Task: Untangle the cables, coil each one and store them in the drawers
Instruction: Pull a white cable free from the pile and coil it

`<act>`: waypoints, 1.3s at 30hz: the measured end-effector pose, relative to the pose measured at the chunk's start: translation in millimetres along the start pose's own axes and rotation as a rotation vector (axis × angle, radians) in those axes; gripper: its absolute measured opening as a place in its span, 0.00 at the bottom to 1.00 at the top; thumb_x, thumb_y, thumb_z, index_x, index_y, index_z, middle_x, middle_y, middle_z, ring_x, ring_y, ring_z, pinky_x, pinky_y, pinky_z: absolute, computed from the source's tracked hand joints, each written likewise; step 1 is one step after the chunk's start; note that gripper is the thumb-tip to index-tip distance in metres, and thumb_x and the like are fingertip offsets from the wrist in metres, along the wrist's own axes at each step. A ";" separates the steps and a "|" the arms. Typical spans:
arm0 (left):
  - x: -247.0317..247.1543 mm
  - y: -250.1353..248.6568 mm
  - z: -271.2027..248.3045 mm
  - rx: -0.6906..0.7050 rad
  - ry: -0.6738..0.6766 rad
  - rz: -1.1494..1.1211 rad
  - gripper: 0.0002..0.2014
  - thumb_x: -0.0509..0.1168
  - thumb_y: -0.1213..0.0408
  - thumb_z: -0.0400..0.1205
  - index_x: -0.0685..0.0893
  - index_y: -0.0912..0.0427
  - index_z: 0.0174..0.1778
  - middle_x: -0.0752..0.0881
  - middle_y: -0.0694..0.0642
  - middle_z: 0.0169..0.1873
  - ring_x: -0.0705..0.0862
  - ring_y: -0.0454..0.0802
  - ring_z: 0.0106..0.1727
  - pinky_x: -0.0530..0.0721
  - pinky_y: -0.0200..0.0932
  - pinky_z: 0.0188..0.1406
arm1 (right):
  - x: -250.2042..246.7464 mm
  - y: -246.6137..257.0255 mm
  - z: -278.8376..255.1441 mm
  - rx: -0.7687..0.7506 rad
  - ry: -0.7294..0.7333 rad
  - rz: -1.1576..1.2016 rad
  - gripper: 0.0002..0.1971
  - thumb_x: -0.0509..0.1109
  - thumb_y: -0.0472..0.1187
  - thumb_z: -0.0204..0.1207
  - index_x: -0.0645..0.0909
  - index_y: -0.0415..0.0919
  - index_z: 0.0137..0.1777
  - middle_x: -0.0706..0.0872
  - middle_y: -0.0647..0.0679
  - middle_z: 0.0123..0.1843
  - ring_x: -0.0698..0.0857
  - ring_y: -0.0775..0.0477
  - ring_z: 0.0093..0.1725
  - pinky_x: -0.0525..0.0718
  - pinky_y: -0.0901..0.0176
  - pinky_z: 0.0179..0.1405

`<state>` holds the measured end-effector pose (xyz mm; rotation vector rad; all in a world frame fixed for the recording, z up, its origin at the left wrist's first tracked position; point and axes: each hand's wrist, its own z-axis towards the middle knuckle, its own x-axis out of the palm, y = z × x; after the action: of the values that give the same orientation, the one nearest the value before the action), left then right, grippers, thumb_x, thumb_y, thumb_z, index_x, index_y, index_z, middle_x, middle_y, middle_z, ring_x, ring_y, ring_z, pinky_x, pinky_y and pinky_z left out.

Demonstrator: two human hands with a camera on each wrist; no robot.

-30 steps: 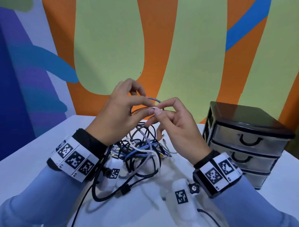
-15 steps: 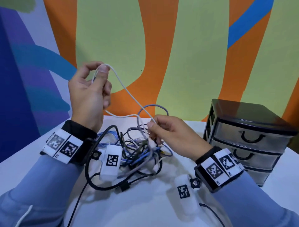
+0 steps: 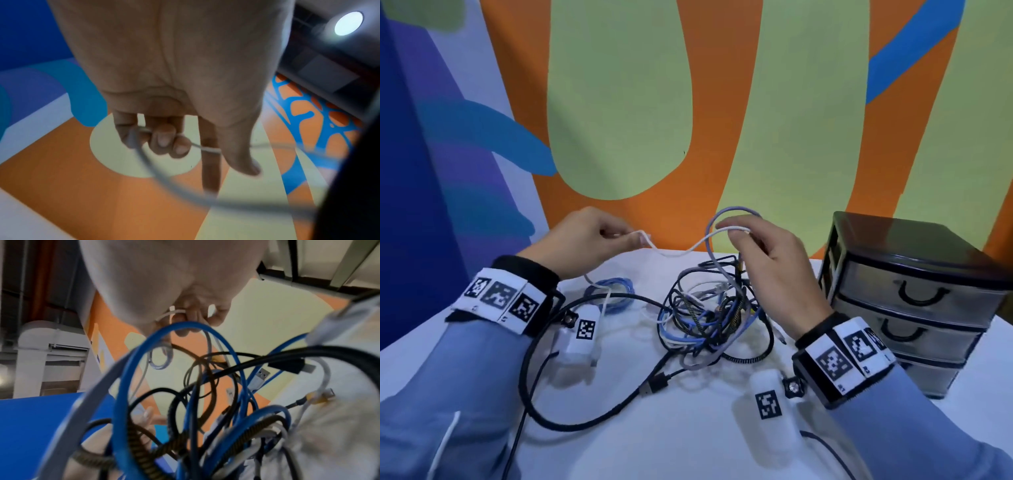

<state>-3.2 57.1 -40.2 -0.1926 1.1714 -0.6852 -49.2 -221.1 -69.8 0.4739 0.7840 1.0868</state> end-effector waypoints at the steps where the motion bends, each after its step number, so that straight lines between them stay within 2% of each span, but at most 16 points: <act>1: 4.3 1.2 2.1 0.009 -0.030 0.021 0.27 0.66 0.32 0.82 0.91 0.54 0.37 0.67 0.54 0.26 0.63 0.48 0.29 0.59 0.48 0.35 | 1.4 2.3 0.2 -0.007 0.036 0.050 0.12 0.64 0.46 0.89 0.91 0.58 0.56 0.86 0.41 0.39 0.81 0.36 0.40 0.78 0.42 0.41; 2: 7.1 0.8 2.9 0.000 -0.074 0.046 0.30 0.64 0.32 0.83 0.90 0.58 0.40 0.71 0.59 0.27 0.65 0.51 0.30 0.61 0.49 0.34 | 2.3 3.6 -0.1 -0.012 0.058 0.090 0.12 0.64 0.45 0.89 0.90 0.57 0.56 0.88 0.37 0.45 0.82 0.31 0.46 0.80 0.39 0.46; 5: 8.8 2.5 4.4 0.000 -0.143 0.129 0.22 0.64 0.44 0.90 0.93 0.58 0.49 0.81 0.60 0.33 0.78 0.59 0.39 0.73 0.53 0.37 | 6.4 4.0 -1.9 -0.023 0.111 0.139 0.11 0.66 0.43 0.91 0.91 0.51 0.56 0.86 0.44 0.40 0.79 0.34 0.41 0.74 0.50 0.41; 7: 7.1 -0.1 4.1 -0.014 -0.090 0.157 0.10 0.68 0.60 0.90 0.94 0.49 0.61 0.83 0.55 0.43 0.82 0.57 0.49 0.80 0.54 0.50 | 9.3 2.0 -3.4 -0.016 0.159 0.126 0.10 0.67 0.41 0.90 0.92 0.47 0.57 0.90 0.56 0.41 0.86 0.48 0.41 0.79 0.60 0.44; 9: 3.5 -6.0 1.5 0.010 -0.002 0.057 0.28 0.68 0.75 0.83 0.89 0.37 0.70 0.83 0.50 0.58 0.83 0.49 0.61 0.82 0.52 0.60 | 11.6 -1.2 -5.3 0.003 0.185 0.126 0.10 0.68 0.41 0.90 0.92 0.46 0.58 0.90 0.61 0.39 0.85 0.57 0.39 0.78 0.66 0.44; 11: -4.0 -20.4 -1.2 0.053 0.074 -0.138 0.38 0.67 0.79 0.78 0.84 0.31 0.74 0.84 0.45 0.66 0.82 0.40 0.69 0.83 0.47 0.64 | 12.7 -2.5 -4.8 0.012 0.186 0.114 0.10 0.68 0.43 0.90 0.92 0.51 0.59 0.84 0.50 0.34 0.79 0.40 0.34 0.73 0.55 0.36; 13: -13.8 -36.8 -1.5 0.091 0.209 -0.192 0.39 0.69 0.73 0.75 0.80 0.25 0.76 0.84 0.40 0.68 0.80 0.32 0.71 0.85 0.46 0.65 | 12.7 -3.1 -5.0 0.012 0.182 0.106 0.10 0.66 0.44 0.91 0.90 0.55 0.59 0.78 0.51 0.32 0.72 0.32 0.32 0.68 0.45 0.32; 16: -35.1 -63.8 0.9 0.095 0.461 -0.020 0.41 0.68 0.57 0.68 0.74 0.18 0.77 0.82 0.35 0.70 0.77 0.27 0.73 0.82 0.44 0.71 | 9.3 -2.6 -4.2 -0.011 0.102 0.067 0.09 0.64 0.44 0.92 0.85 0.57 0.57 0.85 0.50 0.39 0.76 0.32 0.34 0.76 0.38 0.33; 19: -52.5 -89.9 4.8 0.089 0.620 0.192 0.40 0.72 0.49 0.68 0.71 0.15 0.77 0.80 0.33 0.73 0.75 0.29 0.77 0.74 0.46 0.79 | 5.0 -6.0 -1.1 -0.021 -0.031 -0.074 0.07 0.62 0.44 0.91 0.78 0.58 0.55 0.90 0.45 0.44 0.75 0.50 0.24 0.80 0.39 0.32; 21: -54.9 -107.1 8.0 0.116 0.608 0.251 0.35 0.78 0.46 0.74 0.76 0.21 0.77 0.82 0.35 0.71 0.78 0.31 0.74 0.76 0.44 0.77 | 2.2 -8.2 0.1 0.007 -0.093 -0.211 0.05 0.61 0.44 0.91 0.75 0.57 0.56 0.90 0.47 0.42 0.76 0.52 0.25 0.80 0.44 0.34; 24: -44.6 -129.1 17.0 0.226 0.447 0.262 0.21 0.79 0.50 0.81 0.87 0.35 0.70 0.89 0.40 0.62 0.87 0.37 0.64 0.84 0.47 0.70 | 0.2 -6.6 -0.5 0.060 -0.163 -0.384 0.03 0.57 0.44 0.91 0.71 0.53 0.61 0.88 0.51 0.41 0.83 0.38 0.37 0.79 0.44 0.37; 27: -24.3 -140.2 30.6 0.303 0.334 0.163 0.15 0.77 0.56 0.84 0.91 0.46 0.67 0.93 0.46 0.52 0.91 0.45 0.55 0.87 0.53 0.65 | 0.3 -2.2 -1.3 0.039 -0.260 -0.421 0.05 0.54 0.44 0.92 0.68 0.51 0.64 0.81 0.52 0.34 0.81 0.33 0.38 0.71 0.44 0.33; 30: 0.8 -145.5 39.1 0.263 0.422 -0.019 0.16 0.72 0.64 0.88 0.86 0.56 0.72 0.94 0.56 0.49 0.89 0.46 0.42 0.91 0.48 0.50 | 1.8 4.3 -2.2 -0.019 -0.277 -0.306 0.04 0.53 0.45 0.93 0.65 0.52 0.64 0.87 0.52 0.43 0.85 0.34 0.41 0.79 0.42 0.38; 33: 18.9 -143.9 39.6 0.282 0.418 -0.079 0.09 0.68 0.65 0.91 0.89 0.64 0.62 0.89 0.56 0.36 0.85 0.47 0.34 0.91 0.47 0.43 | 1.9 4.7 -1.6 -0.030 -0.263 -0.100 0.03 0.56 0.46 0.93 0.64 0.56 0.61 0.90 0.57 0.50 0.87 0.42 0.45 0.84 0.40 0.46; 35: 20.5 -140.5 40.7 0.277 0.360 -0.091 0.11 0.68 0.63 0.91 0.90 0.68 0.57 0.86 0.55 0.33 0.84 0.47 0.33 0.92 0.47 0.41 | 0.5 2.0 0.7 -0.023 -0.256 0.071 0.04 0.58 0.48 0.92 0.64 0.55 0.60 0.88 0.59 0.44 0.83 0.48 0.41 0.81 0.42 0.44; 39: 7.4 -135.2 45.1 0.357 0.197 -0.063 0.09 0.72 0.60 0.89 0.95 0.61 0.52 0.87 0.51 0.31 0.83 0.45 0.29 0.85 0.42 0.34 | -3.0 -0.1 2.3 0.040 -0.131 0.320 0.07 0.62 0.48 0.93 0.67 0.49 0.62 0.78 0.43 0.31 0.71 0.45 0.30 0.67 0.49 0.32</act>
<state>-14.5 -62.4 36.9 0.1425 1.2119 -0.9724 -48.1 -223.8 -67.5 0.7144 0.6275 1.3226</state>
